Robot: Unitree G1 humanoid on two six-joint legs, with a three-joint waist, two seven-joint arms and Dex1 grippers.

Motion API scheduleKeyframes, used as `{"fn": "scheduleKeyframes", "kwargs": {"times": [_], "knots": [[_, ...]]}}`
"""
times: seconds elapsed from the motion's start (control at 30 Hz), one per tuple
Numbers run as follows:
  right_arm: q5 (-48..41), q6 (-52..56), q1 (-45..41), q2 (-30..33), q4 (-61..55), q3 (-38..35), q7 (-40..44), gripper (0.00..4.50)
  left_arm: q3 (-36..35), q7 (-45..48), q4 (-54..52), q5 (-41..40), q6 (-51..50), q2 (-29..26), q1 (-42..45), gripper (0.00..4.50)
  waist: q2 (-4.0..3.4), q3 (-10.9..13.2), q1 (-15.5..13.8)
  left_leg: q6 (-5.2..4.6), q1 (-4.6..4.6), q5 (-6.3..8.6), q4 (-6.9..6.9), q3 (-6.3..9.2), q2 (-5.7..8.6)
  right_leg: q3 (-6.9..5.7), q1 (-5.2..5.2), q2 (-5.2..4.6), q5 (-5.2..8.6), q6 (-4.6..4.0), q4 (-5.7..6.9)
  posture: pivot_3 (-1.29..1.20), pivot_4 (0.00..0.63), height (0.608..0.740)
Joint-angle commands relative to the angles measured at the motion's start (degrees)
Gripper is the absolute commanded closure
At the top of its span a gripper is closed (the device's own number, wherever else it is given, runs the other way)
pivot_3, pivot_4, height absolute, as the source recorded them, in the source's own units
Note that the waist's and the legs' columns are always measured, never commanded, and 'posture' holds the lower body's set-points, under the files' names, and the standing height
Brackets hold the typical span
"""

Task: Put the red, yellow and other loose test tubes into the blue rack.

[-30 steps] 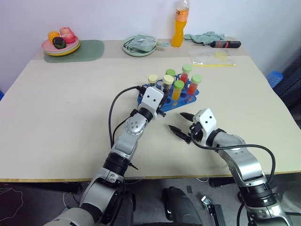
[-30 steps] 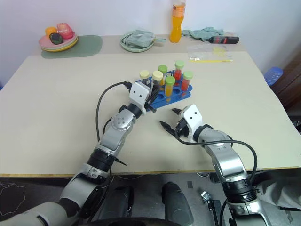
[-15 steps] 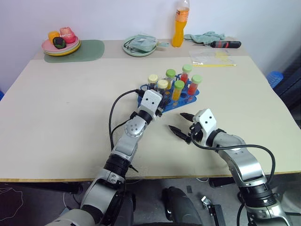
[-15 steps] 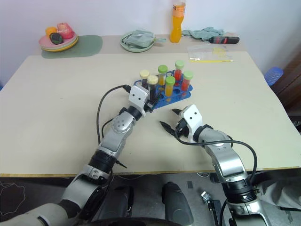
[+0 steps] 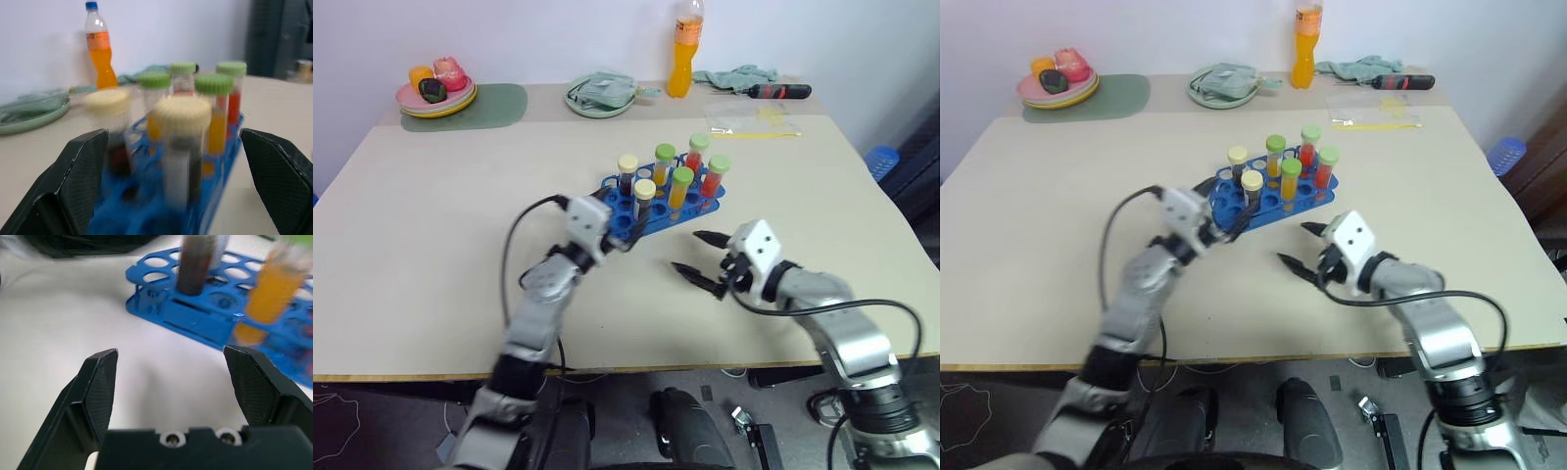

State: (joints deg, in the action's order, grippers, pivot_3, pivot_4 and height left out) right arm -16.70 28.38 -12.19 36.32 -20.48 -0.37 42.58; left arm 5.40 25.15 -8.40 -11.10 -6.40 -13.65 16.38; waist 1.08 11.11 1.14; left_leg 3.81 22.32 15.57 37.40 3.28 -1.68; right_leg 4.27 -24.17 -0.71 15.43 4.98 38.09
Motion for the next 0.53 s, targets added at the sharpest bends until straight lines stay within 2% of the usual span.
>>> {"fn": "scheduleKeyframes", "kwargs": {"times": [0.03,0.13,0.27,0.37,0.53], "knots": [[-5.3,1.1,1.4,5.4,-0.1,-8.1,5.5,0.67,-5.7,8.1,-12.5,-7.5,-7.7,-9.5,-6.7,0.08,-0.01,0.0,-0.1,0.00,0.00,0.00,0.00,-0.01,0.00,0.00,0.01,0.00,0.00,0.00,-0.01,0.00,0.150,0.740],[-7.8,1.6,1.9,9.0,4.6,-14.6,7.5,0.67,-13.4,10.5,-14.8,-11.1,-11.2,-17.0,-12.2,0.08,0.00,0.0,-0.3,-0.01,0.00,0.01,0.01,-0.03,0.00,-0.01,0.06,-0.02,0.01,-0.01,-0.08,0.00,0.150,0.740],[-8.8,0.7,3.6,12.7,8.7,-17.5,11.5,0.67,-20.1,12.5,-14.8,-13.4,-13.5,-22.2,-17.2,0.08,0.00,0.0,-0.2,-0.02,-0.01,0.01,0.06,-0.03,0.00,-0.02,0.10,-0.01,0.02,-0.01,-0.09,0.00,0.150,0.740],[-7.4,-1.3,4.2,13.6,10.3,-16.2,12.9,0.67,-22.8,12.7,-15.3,-13.4,-13.9,-24.0,-20.4,0.08,0.00,0.0,0.0,-0.03,-0.03,0.02,0.02,-0.05,-0.03,-0.02,0.10,0.01,0.02,-0.02,-0.11,0.00,0.150,0.740],[-6.5,-2.7,1.6,12.9,13.2,-13.9,13.1,0.67,-24.2,10.4,-16.3,-12.7,-14.4,-24.0,-22.0,0.08,-0.01,0.0,0.1,-0.03,-0.05,0.02,0.04,-0.09,-0.06,0.00,0.10,0.03,0.02,-0.02,-0.10,0.00,0.150,0.740]]}}
